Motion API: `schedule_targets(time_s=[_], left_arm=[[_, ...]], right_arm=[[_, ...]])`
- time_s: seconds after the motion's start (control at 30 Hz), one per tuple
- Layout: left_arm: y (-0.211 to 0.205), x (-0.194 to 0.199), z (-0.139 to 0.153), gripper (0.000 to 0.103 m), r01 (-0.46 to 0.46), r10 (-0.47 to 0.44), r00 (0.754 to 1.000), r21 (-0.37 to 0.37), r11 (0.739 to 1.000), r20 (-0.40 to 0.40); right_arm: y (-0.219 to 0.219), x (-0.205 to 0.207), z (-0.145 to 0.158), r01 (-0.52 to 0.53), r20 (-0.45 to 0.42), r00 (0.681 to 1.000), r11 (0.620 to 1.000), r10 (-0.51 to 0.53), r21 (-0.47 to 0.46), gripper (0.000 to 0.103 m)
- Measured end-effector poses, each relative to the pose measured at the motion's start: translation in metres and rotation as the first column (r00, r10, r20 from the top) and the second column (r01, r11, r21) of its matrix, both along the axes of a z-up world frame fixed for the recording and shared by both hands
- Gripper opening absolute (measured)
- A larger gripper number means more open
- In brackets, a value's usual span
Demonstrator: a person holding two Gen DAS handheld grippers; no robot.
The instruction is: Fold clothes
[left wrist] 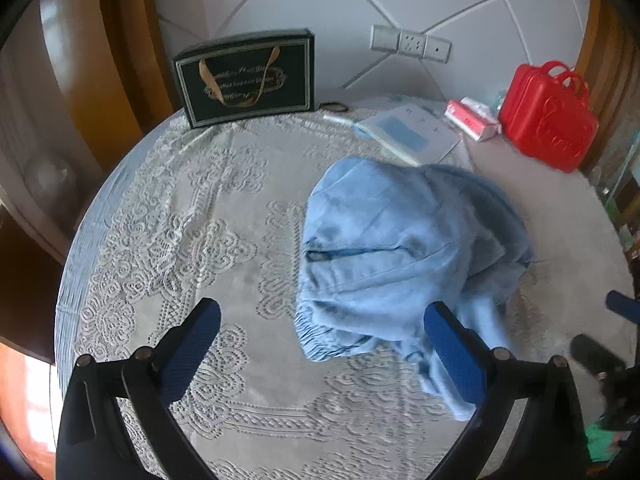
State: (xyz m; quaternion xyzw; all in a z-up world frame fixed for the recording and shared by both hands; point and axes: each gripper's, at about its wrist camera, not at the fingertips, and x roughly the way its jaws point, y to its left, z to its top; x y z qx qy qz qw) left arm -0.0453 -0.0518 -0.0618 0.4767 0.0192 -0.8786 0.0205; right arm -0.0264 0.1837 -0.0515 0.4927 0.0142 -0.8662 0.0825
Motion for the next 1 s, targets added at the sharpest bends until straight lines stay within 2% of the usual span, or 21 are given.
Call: schedule_targets(time_s=[0.13, 0.27, 0.33, 0.37, 0.43, 0.47, 0.5, 0.57, 0.6, 0.67, 0.7, 0.8, 0.83, 1.0], left_arm=[[-0.006, -0.003, -0.024, 0.103, -0.01, 0.01, 1.0, -0.016, 1.0, 0.018], [-0.006, -0.011, -0.057, 0.103, -0.006, 0.009, 0.999, -0.07, 0.998, 0.041], [-0.007, -0.016, -0.08, 0.096, -0.006, 0.015, 0.997, -0.111, 0.994, 0.077], [-0.007, -0.019, -0.088, 0.088, 0.0, 0.01, 0.996, -0.104, 0.995, 0.09], [-0.007, -0.025, -0.103, 0.079, 0.013, -0.004, 0.994, -0.077, 0.997, 0.114], [-0.006, -0.028, -0.107, 0.067, 0.016, -0.009, 0.993, -0.059, 0.998, 0.118], [-0.003, -0.031, -0.109, 0.05, 0.031, -0.024, 0.992, -0.051, 0.998, 0.124], [0.006, -0.039, -0.111, 0.03, 0.061, -0.053, 0.989, -0.057, 0.997, 0.138], [0.008, -0.042, -0.107, 0.022, 0.06, -0.05, 0.99, -0.071, 0.996, 0.132], [0.009, -0.047, -0.099, 0.013, 0.051, -0.04, 0.992, -0.1, 0.994, 0.116], [0.01, -0.05, -0.094, 0.011, 0.047, -0.035, 0.994, -0.114, 0.992, 0.107], [-0.009, -0.057, -0.07, 0.007, -0.006, 0.013, 0.998, -0.105, 0.994, 0.062], [-0.018, -0.059, -0.061, 0.007, -0.028, 0.033, 0.998, -0.103, 0.994, 0.046], [-0.069, -0.066, -0.032, 0.007, -0.112, 0.111, 0.993, 0.048, 0.993, 0.029]], right_arm=[[-0.002, -0.004, -0.017, 0.001, 0.041, 0.999, 1.0, -0.001, 0.0, 0.103], [-0.008, -0.008, -0.042, -0.012, 0.09, 0.996, 1.0, 0.012, 0.006, 0.103], [-0.016, -0.009, -0.057, -0.03, 0.119, 0.992, 1.0, 0.029, 0.007, 0.103], [-0.019, -0.01, -0.065, -0.039, 0.133, 0.99, 0.999, 0.038, 0.008, 0.103], [-0.027, -0.011, -0.081, -0.057, 0.162, 0.985, 0.998, 0.055, 0.008, 0.103], [-0.03, -0.012, -0.089, -0.066, 0.177, 0.982, 0.998, 0.063, 0.008, 0.103], [-0.034, -0.013, -0.096, -0.074, 0.191, 0.979, 0.997, 0.071, 0.008, 0.103], [-0.037, -0.015, -0.107, -0.082, 0.208, 0.975, 0.996, 0.076, 0.018, 0.103], [-0.027, -0.017, -0.103, -0.057, 0.195, 0.98, 0.998, 0.049, 0.038, 0.099], [-0.005, -0.019, -0.094, -0.006, 0.168, 0.986, 0.997, -0.007, 0.076, 0.072], [0.005, -0.02, -0.09, 0.02, 0.153, 0.988, 0.995, -0.034, 0.094, 0.053], [0.037, -0.023, -0.077, 0.099, 0.107, 0.988, 0.984, -0.115, 0.147, 0.022], [0.048, -0.025, -0.072, 0.125, 0.09, 0.986, 0.979, -0.141, 0.164, 0.019], [0.101, -0.03, -0.05, 0.258, 0.001, 0.964, 0.936, -0.267, 0.239, 0.018]])
